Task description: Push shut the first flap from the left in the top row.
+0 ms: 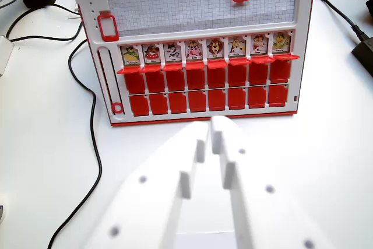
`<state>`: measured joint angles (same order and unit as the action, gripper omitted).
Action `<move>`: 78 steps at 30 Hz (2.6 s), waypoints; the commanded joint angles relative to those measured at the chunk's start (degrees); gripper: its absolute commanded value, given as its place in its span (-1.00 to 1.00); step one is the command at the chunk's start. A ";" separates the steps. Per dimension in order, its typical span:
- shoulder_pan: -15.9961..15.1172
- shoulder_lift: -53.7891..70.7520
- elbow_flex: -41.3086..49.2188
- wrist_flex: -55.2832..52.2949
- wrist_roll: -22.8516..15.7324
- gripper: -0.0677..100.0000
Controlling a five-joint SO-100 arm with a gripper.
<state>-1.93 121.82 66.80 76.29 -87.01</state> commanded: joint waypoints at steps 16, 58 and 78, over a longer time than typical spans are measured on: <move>-0.53 2.02 -0.53 -1.93 0.35 -1.00; -18.02 -68.91 -36.91 -17.75 26.63 -1.00; -12.66 -70.75 -40.43 -37.18 35.33 -1.00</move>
<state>-15.47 46.23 33.66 46.58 -53.00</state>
